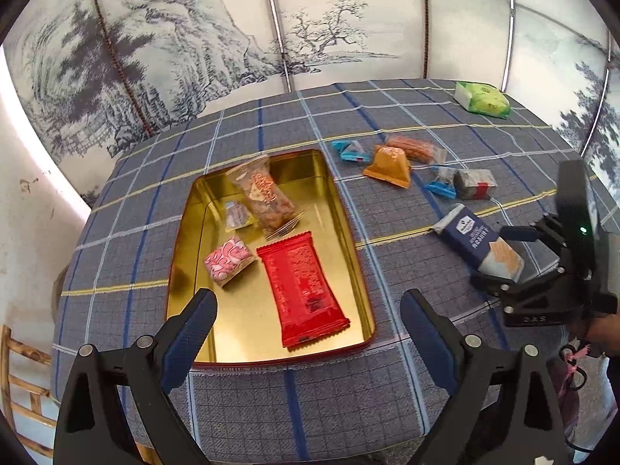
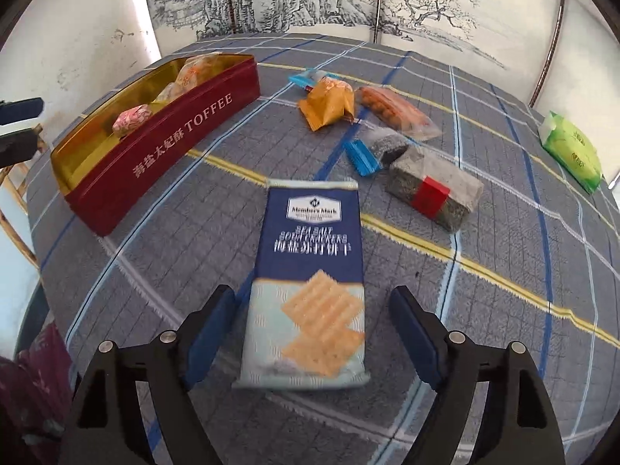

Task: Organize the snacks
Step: 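Lift the blue cracker pack with the right gripper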

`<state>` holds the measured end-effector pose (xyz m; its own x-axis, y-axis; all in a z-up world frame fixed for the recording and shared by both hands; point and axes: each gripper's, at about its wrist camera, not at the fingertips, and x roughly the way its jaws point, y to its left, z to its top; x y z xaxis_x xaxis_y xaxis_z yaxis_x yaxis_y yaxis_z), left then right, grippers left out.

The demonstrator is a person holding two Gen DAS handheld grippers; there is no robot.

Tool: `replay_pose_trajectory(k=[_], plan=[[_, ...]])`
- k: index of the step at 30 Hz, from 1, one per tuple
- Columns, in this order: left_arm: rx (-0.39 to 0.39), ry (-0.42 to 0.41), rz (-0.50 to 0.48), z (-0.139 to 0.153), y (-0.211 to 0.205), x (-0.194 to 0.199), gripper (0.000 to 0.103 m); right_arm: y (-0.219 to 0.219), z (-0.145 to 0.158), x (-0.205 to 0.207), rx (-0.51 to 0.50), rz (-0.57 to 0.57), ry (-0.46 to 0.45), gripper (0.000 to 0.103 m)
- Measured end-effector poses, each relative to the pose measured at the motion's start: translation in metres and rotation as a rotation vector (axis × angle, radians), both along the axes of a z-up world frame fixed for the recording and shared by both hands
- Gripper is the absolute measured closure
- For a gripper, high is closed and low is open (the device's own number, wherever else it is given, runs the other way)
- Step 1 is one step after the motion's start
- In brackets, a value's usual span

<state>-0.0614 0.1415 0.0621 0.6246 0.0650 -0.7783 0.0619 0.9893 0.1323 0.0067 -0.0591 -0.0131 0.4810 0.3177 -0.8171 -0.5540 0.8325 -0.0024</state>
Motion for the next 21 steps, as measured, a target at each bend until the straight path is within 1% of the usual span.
replay_pose_trajectory(k=[2, 3, 4, 6, 9, 11, 13, 16, 17, 20, 21], plan=[[0.009, 0.005, -0.015, 0.002, -0.007, 0.002, 0.009, 0.0, 0.001, 0.003, 0.0, -0.001, -0.008, 0.032], [0.01, 0.009, -0.02, 0.003, -0.011, 0.005, 0.009, -0.001, 0.003, 0.003, 0.001, 0.005, -0.011, 0.048], [0.011, 0.008, -0.026, 0.004, -0.014, 0.006, 0.009, -0.005, 0.004, 0.002, -0.009, 0.003, -0.015, 0.052], [0.011, 0.011, -0.044, 0.006, -0.021, 0.011, 0.009, -0.019, 0.003, 0.0, -0.006, -0.004, -0.011, 0.053], [-0.01, 0.017, -0.093, 0.005, -0.032, 0.017, 0.009, -0.064, 0.004, 0.0, 0.02, -0.084, 0.004, 0.052], [-0.061, 0.034, -0.166, 0.003, -0.045, 0.025, 0.009, -0.098, 0.009, 0.0, 0.066, -0.158, -0.005, 0.053], [-0.109, 0.041, -0.249, 0.002, -0.059, 0.032, 0.009, -0.136, 0.013, 0.004, 0.09, -0.254, -0.026, 0.053], [-0.191, 0.048, -0.413, 0.0, -0.085, 0.048, 0.008, -0.179, 0.01, 0.019, 0.113, -0.359, -0.033, 0.052], [-0.204, 0.064, -0.467, -0.003, -0.098, 0.056, 0.008, -0.188, 0.009, 0.025, 0.112, -0.384, -0.036, 0.052], [-0.21, 0.129, -0.529, -0.015, -0.131, 0.078, 0.008, -0.21, -0.001, 0.045, 0.112, -0.436, -0.021, 0.052], [-0.211, 0.144, -0.542, -0.019, -0.142, 0.084, 0.008, -0.215, -0.002, 0.049, 0.118, -0.444, -0.039, 0.052]])
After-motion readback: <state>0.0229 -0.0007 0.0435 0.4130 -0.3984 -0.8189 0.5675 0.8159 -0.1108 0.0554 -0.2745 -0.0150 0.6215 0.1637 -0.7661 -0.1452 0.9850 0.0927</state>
